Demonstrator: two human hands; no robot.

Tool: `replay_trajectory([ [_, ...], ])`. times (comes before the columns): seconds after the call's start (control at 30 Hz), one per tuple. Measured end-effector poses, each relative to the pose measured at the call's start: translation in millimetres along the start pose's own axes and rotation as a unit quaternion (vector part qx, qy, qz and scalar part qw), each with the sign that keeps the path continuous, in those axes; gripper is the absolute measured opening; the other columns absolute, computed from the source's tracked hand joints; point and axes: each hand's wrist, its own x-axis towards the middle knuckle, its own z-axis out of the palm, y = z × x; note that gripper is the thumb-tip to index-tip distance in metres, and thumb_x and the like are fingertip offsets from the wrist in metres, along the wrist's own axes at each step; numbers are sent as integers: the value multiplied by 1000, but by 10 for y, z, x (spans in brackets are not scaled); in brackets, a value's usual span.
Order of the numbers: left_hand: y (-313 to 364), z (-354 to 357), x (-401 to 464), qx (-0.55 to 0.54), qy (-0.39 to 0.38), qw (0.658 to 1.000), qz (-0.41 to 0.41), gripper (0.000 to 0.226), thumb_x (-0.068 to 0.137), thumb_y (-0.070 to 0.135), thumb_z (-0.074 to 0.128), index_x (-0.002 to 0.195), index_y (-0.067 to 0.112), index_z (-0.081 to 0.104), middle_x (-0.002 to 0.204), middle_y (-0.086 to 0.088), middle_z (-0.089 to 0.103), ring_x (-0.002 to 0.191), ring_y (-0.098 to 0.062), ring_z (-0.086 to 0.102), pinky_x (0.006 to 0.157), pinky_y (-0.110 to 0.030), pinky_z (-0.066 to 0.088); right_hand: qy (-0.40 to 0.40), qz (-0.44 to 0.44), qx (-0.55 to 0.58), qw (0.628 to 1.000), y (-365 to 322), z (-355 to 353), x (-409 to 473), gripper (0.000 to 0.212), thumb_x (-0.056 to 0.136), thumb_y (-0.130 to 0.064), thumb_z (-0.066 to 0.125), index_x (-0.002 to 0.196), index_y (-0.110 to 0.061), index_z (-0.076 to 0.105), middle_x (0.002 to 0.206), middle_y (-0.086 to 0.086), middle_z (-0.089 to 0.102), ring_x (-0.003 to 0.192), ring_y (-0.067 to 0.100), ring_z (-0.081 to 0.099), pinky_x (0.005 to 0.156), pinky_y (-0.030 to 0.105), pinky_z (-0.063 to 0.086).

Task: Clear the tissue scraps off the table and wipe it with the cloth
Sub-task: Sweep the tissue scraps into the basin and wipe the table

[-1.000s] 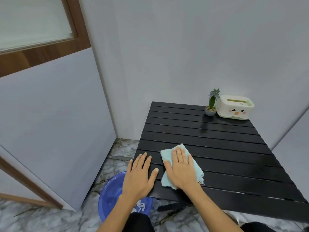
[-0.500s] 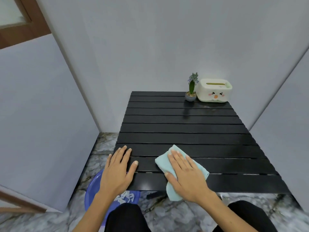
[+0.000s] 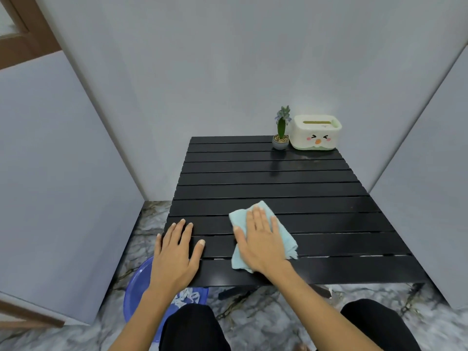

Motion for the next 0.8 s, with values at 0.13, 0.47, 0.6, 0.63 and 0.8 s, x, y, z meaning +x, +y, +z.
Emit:
replay_trajectory([
  [0.13,146,20,76,-1,-5,1000,1,75,90,64,13,150,25,36,161,4,25,149,-17,14,120,-48,6,1,-61,9,998,-60,28,76,68,93,-51,2,157,-29,-3,167,2,1,152,18,-5,121,42,-6],
  [0.47,696,191,300,-3,-44,998,55,77,88,65,8,152,27,30,162,5,21,150,-17,10,119,-50,4,37,-19,1,999,725,-135,38,85,81,-50,-13,158,-23,10,166,-8,8,151,9,0,119,31,-6],
  [0.6,778,233,331,-2,-44,997,60,76,89,66,10,152,28,30,162,5,21,150,-18,9,119,-52,3,36,9,-5,999,1115,-276,12,86,81,-51,-11,158,-19,11,165,-7,9,151,8,2,120,32,-3],
  [0.63,784,238,337,0,-44,997,62,76,89,66,10,152,28,29,162,6,20,150,-17,9,119,-52,4,37,16,-5,999,1197,-312,9,83,84,-51,-8,158,-19,11,165,-6,10,151,9,2,121,32,-2],
  [0.8,778,239,342,10,-50,997,66,76,89,66,10,152,28,30,162,6,20,150,-17,9,119,-52,4,43,86,-17,995,1657,-456,-10,70,97,-54,18,157,-17,14,166,0,12,152,13,5,121,36,2],
])
